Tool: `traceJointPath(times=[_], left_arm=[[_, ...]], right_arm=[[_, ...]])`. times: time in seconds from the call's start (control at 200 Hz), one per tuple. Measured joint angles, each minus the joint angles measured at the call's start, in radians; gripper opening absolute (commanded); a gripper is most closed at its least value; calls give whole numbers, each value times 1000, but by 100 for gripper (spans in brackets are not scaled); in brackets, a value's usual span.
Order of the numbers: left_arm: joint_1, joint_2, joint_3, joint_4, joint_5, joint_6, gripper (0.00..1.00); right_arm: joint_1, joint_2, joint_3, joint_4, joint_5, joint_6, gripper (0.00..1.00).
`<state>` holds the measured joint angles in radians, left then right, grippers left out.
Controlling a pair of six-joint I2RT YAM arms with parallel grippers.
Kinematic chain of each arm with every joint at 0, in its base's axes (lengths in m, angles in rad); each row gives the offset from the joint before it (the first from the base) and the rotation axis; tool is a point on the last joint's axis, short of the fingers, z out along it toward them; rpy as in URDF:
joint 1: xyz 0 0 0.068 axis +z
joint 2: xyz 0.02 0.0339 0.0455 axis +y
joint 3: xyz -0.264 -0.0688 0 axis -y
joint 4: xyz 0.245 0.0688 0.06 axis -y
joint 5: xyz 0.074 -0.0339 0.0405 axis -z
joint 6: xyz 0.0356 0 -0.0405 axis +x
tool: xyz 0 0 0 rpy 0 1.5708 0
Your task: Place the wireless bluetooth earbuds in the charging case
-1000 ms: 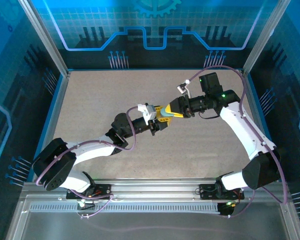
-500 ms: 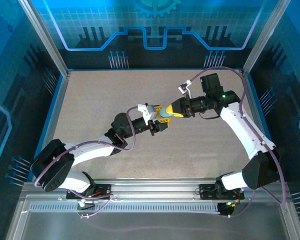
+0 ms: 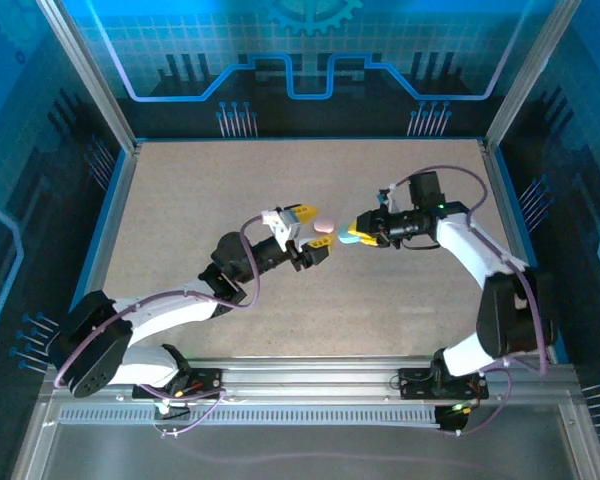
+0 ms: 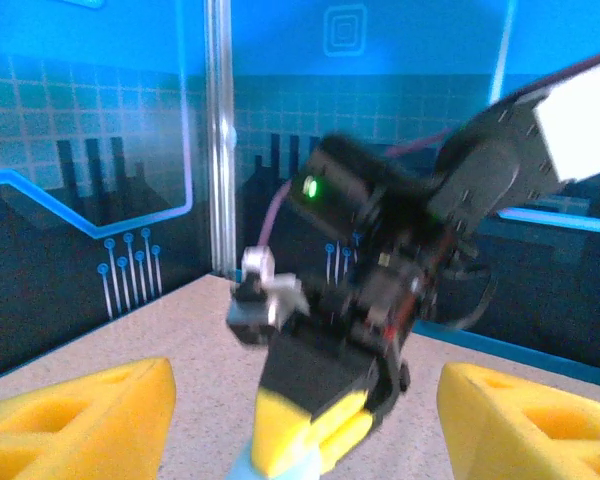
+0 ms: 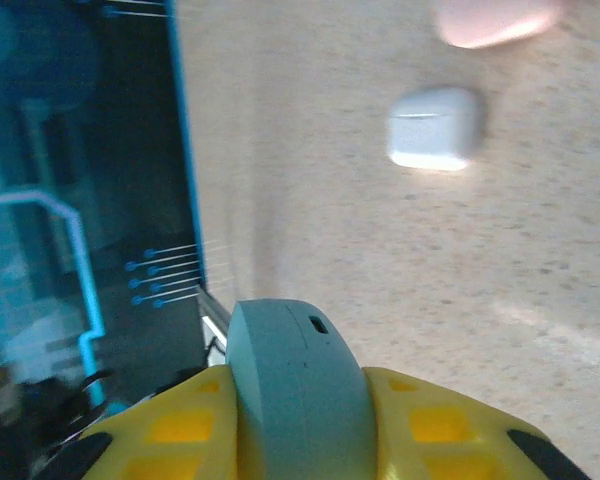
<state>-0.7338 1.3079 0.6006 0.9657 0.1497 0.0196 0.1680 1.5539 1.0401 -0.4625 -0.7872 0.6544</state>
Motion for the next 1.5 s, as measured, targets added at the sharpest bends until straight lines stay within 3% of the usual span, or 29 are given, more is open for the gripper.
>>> traceJointPath(times=[0.225, 0.545, 0.81, 1.116, 1.246, 1.356, 1.501], left_arm=[[1, -40, -2, -36, -65, 15, 73], [5, -52, -2, -90, -99, 17, 74], [8, -52, -2, -109, -109, 20, 75], [24, -53, -2, -132, -138, 33, 79], [44, -53, -2, -174, -169, 34, 88], [85, -60, -1, -255, -226, 32, 97], [201, -62, 6, -418, -328, -3, 99]], right_arm=[[97, 235, -37, 107, 53, 21, 18], [198, 363, 12, 158, 80, 36, 22], [209, 374, 41, 124, 106, 11, 46], [208, 256, 73, -48, 268, -60, 67], [190, 142, 125, -152, 400, -92, 68], [174, -32, 139, -189, 626, -126, 71], [163, -332, -1, -32, 982, -246, 90]])
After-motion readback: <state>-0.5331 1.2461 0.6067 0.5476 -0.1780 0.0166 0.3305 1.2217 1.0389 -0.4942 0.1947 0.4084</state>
